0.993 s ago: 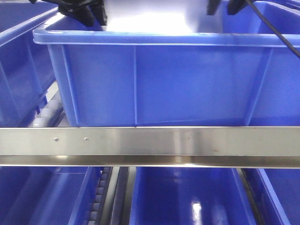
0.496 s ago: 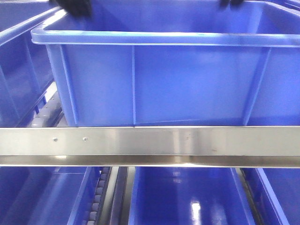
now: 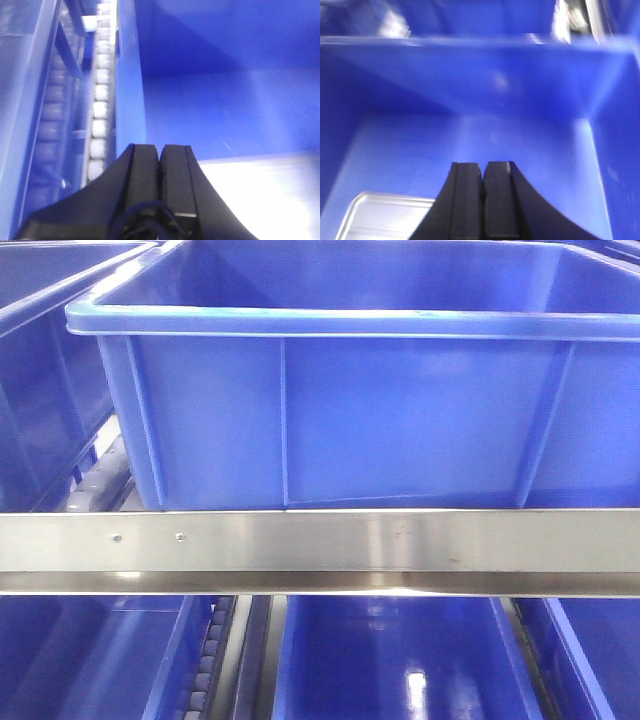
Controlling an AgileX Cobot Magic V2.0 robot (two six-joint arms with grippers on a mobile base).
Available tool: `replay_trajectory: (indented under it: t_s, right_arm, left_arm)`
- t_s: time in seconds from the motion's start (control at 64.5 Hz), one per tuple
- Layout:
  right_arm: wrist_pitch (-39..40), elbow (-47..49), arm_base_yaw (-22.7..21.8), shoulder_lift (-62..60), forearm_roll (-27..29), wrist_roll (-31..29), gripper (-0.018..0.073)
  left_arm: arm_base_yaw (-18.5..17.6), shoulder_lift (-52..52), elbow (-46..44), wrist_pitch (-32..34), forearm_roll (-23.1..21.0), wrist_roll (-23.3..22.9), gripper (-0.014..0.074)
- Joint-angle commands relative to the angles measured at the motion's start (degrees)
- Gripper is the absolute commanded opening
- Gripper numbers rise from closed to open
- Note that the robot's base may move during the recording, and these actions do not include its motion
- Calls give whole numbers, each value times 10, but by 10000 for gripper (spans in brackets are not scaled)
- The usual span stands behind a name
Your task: Grab silver tray and place in blue box
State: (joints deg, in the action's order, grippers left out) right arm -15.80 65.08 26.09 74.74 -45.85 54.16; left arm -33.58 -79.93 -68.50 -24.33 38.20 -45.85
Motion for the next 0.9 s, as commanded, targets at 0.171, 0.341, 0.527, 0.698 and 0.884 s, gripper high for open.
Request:
replay_trajectory:
  t_s: [0.171,0.341,0.527,0.698,0.884]
  right_arm:
    - [212,-204,-1,-175,-92,-3,52]
    - [162,-325,-1,-331,-92,-3,52]
    - [154,-402,-1,-508,-92,-3,52]
    - [153,-432,-1,-620,-92,-3,49]
    - [154,-435,-1,-652,-92,-3,49]
  left_arm:
    - [1,181,226,225,20,1,-60]
    - [1,326,360,238,20,1,-62]
    - [1,508,464,238,67,1,-62]
    - [1,654,515,234,82,1,-62]
    - [1,726,534,236,82,1,-62]
